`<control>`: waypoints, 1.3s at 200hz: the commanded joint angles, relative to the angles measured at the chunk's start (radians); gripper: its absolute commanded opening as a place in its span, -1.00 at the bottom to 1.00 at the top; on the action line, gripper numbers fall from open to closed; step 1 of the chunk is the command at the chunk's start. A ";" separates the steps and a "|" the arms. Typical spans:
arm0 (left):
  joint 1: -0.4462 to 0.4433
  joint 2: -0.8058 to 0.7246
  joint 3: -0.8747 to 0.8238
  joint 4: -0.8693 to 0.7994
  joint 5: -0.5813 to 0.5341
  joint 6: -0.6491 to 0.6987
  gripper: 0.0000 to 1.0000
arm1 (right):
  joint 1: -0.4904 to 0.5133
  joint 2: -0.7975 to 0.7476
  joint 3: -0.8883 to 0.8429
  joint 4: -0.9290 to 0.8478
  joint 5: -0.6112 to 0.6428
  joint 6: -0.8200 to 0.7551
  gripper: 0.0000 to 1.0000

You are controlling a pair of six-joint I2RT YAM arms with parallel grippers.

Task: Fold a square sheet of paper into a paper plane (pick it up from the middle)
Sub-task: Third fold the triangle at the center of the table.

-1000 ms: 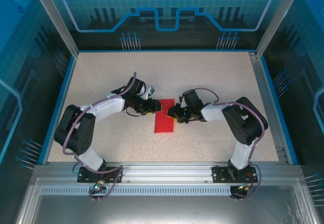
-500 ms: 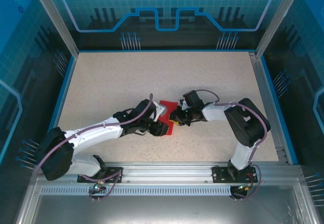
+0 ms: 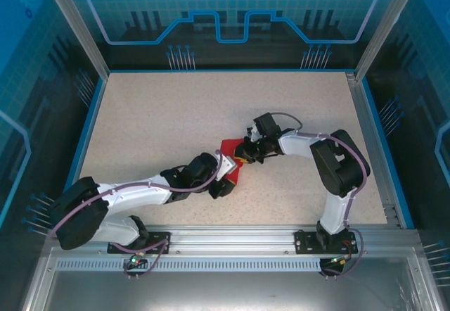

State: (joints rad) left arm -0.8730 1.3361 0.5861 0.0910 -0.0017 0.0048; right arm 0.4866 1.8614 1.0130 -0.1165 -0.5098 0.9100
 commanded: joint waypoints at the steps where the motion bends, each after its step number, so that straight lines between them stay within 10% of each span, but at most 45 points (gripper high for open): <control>1: -0.018 0.044 0.010 0.116 0.060 0.170 -0.05 | -0.023 0.026 0.032 -0.072 -0.045 -0.056 -0.70; 260: -0.173 0.299 0.089 0.198 -0.326 0.397 -0.03 | -0.066 0.055 0.059 -0.070 -0.087 -0.078 -0.79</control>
State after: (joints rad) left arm -1.0389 1.6321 0.6579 0.2489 -0.2810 0.3954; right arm 0.4374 1.9060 1.0492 -0.1654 -0.5690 0.8364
